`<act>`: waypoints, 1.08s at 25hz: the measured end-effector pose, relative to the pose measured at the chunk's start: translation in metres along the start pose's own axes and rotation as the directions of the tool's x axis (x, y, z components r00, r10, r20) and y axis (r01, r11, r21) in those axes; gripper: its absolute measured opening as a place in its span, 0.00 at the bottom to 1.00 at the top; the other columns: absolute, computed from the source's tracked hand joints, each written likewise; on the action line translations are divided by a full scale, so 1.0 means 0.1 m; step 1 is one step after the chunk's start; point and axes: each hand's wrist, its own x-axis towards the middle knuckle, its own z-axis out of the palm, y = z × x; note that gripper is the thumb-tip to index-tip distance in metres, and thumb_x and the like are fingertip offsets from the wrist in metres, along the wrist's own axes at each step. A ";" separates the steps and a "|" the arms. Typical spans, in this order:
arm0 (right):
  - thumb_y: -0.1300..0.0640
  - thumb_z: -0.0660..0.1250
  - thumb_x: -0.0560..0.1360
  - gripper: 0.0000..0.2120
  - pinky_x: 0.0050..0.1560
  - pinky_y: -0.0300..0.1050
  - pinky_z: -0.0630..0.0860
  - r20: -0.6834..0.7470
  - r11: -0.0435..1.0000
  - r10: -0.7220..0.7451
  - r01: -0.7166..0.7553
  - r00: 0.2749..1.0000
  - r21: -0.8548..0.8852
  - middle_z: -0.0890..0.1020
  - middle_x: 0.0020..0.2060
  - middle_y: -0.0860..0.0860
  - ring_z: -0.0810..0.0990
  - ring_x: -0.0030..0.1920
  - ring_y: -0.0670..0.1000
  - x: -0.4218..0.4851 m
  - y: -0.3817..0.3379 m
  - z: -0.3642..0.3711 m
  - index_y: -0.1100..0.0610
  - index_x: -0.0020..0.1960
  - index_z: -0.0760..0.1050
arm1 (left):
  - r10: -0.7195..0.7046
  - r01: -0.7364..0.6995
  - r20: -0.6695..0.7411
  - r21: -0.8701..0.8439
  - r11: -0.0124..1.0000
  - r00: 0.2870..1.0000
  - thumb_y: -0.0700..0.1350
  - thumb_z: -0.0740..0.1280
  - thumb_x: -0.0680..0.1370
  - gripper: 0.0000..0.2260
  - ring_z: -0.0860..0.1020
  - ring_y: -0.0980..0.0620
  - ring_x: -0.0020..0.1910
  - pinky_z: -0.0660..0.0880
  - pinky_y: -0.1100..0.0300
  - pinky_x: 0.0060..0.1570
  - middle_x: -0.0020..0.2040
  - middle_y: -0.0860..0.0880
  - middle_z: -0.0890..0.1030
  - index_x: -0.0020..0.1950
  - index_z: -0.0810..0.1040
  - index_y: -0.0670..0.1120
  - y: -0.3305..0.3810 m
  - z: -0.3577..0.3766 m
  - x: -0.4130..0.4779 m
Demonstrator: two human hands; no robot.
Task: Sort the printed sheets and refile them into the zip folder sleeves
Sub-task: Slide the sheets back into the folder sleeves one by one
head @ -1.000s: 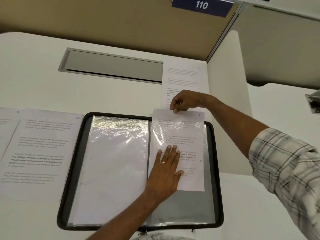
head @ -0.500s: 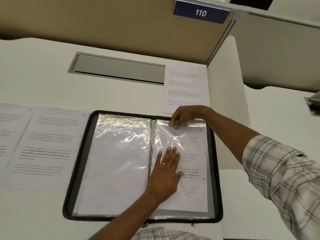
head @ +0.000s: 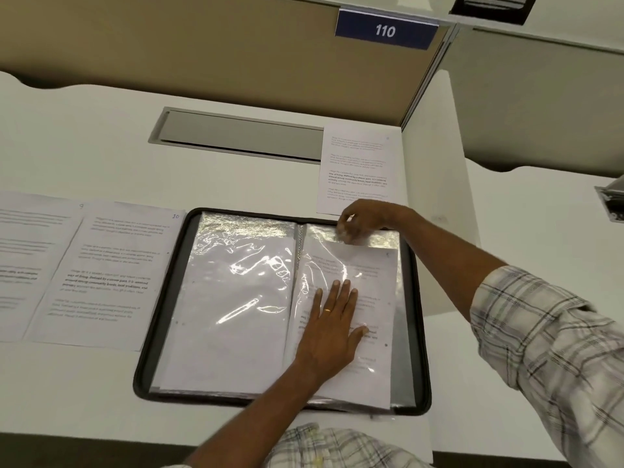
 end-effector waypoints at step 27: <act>0.60 0.67 0.81 0.18 0.59 0.50 0.78 -0.502 0.532 -0.128 0.486 0.855 0.693 0.79 0.65 0.54 0.81 0.57 0.51 -0.88 -0.89 0.69 0.58 0.70 0.73 | -0.546 0.300 -0.124 -0.725 0.620 0.829 0.35 0.73 0.77 0.46 0.76 0.48 0.67 0.79 0.50 0.59 0.76 0.50 0.71 0.84 0.50 0.62 -0.46 -1.78 -0.65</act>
